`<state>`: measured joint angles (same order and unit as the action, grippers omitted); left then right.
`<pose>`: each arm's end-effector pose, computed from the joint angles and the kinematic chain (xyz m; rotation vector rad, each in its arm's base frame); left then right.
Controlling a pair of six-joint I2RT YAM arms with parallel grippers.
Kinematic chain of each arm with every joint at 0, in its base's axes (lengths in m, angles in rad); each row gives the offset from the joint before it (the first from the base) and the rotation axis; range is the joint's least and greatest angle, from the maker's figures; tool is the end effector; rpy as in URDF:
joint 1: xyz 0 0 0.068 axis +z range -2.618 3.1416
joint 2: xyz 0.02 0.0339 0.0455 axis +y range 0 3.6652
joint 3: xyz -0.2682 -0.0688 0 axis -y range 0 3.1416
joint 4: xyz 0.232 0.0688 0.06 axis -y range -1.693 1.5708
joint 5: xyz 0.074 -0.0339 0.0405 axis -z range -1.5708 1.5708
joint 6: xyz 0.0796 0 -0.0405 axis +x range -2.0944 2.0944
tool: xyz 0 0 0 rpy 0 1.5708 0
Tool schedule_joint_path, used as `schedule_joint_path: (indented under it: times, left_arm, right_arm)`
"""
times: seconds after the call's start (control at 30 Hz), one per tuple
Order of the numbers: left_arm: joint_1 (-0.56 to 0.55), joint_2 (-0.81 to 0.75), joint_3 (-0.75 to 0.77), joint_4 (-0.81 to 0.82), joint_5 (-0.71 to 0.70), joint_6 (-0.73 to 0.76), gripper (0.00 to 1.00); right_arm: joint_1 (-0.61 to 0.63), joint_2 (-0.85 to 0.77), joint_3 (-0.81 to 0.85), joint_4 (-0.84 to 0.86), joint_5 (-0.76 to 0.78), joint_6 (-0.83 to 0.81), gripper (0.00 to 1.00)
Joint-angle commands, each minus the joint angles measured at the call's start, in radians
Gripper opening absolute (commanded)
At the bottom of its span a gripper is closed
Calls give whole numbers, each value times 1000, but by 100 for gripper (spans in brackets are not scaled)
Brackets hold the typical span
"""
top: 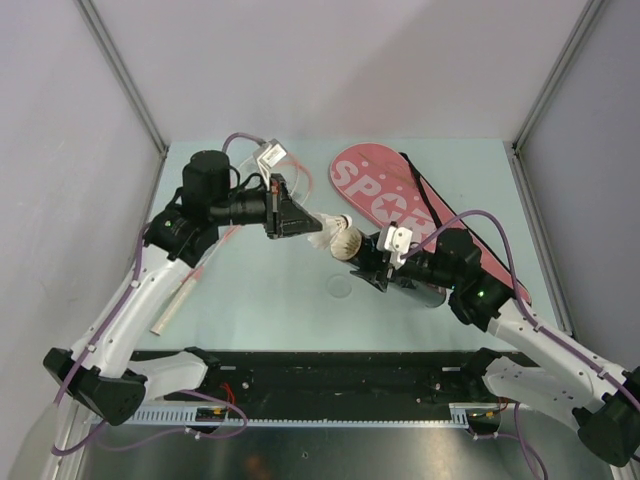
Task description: Pack up the badminton gear
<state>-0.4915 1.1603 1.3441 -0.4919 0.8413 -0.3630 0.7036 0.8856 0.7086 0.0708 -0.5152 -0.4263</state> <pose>0.1934 -0.1709 0.4223 0.7442 1.8613 -1.3529 0.1513 0.1798 0.3242 -1.2189 1.1897 0.6384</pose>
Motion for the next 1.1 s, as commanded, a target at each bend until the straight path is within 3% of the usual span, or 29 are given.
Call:
schedule_joint_path:
  times: [0.0, 0.33, 0.6, 0.8, 1.07]
  left_arm:
    - [-21, 13, 21, -5, 74, 18, 0]
    - [-25, -56, 17, -122, 68, 81, 0]
    - [-10, -93, 50, -185, -66, 98, 0]
    - [-10, -62, 44, -189, -2, 87, 1]
    - [-107, 16, 32, -191, 13, 114, 1]
  right_arm:
    - [19, -13, 31, 40, -14, -31, 0]
    - [27, -30, 29, 0, 17, -61, 0]
    - [39, -20, 29, -16, 40, -72, 0]
    - [60, -31, 31, -19, 47, -80, 0]
    - [96, -34, 31, -34, 72, -114, 0]
